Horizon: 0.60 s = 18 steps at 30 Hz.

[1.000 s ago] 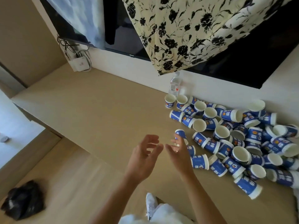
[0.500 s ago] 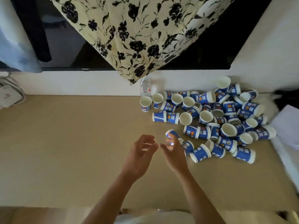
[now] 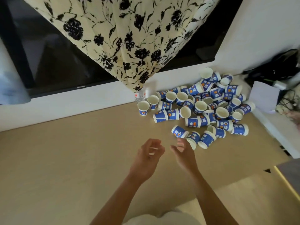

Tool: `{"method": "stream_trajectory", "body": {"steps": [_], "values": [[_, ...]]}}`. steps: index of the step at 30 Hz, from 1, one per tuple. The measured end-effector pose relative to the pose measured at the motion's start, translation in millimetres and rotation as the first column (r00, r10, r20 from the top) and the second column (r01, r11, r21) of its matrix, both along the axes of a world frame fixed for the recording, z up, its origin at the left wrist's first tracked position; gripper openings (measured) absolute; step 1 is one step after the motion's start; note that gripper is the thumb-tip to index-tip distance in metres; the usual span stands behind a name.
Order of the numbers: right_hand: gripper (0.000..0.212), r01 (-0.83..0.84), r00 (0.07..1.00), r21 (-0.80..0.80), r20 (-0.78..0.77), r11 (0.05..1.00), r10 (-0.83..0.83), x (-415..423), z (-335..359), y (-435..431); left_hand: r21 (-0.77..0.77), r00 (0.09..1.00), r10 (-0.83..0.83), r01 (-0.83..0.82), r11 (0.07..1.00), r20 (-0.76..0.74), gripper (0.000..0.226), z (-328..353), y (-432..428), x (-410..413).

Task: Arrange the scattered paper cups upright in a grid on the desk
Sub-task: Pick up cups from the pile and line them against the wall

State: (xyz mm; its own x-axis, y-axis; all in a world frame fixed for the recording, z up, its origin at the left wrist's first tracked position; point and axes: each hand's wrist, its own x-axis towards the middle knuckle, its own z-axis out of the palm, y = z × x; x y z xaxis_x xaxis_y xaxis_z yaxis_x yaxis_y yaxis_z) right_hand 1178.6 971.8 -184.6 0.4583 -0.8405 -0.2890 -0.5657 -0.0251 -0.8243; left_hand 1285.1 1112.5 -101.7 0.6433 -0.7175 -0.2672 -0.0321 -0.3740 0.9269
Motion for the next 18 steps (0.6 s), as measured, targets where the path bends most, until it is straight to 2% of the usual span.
{"method": "stream_trajectory", "body": {"steps": [5, 8, 10, 13, 18], "values": [[0.061, -0.097, 0.973, -0.216, -0.224, 0.972, 0.047, 27, -18, -49, 0.018, 0.998, 0.063, -0.063, 0.998, -0.001, 0.016, -2, 8, 18], [0.068, -0.281, 0.876, -0.343, -0.474, 0.896, 0.093, 38, -38, -75, 0.045, 0.994, 0.104, -0.104, 0.994, 0.015, 0.014, -6, 15, 27], [0.074, -0.405, 0.78, -0.359, -0.615, 0.841, 0.113, 41, -49, -86, 0.055, 0.99, 0.139, -0.141, 0.989, 0.03, 0.011, -9, 19, 32], [0.077, -0.516, 0.671, -0.325, -0.728, 0.792, 0.138, 43, -65, -96, 0.09, 0.988, 0.154, -0.156, 0.984, 0.03, 0.011, -13, 22, 36], [0.075, -0.571, 0.623, -0.309, -0.767, 0.761, 0.156, 48, -88, -103, 0.125, 0.984, 0.173, -0.177, 0.976, 0.043, 0.012, -19, 24, 40]]}}
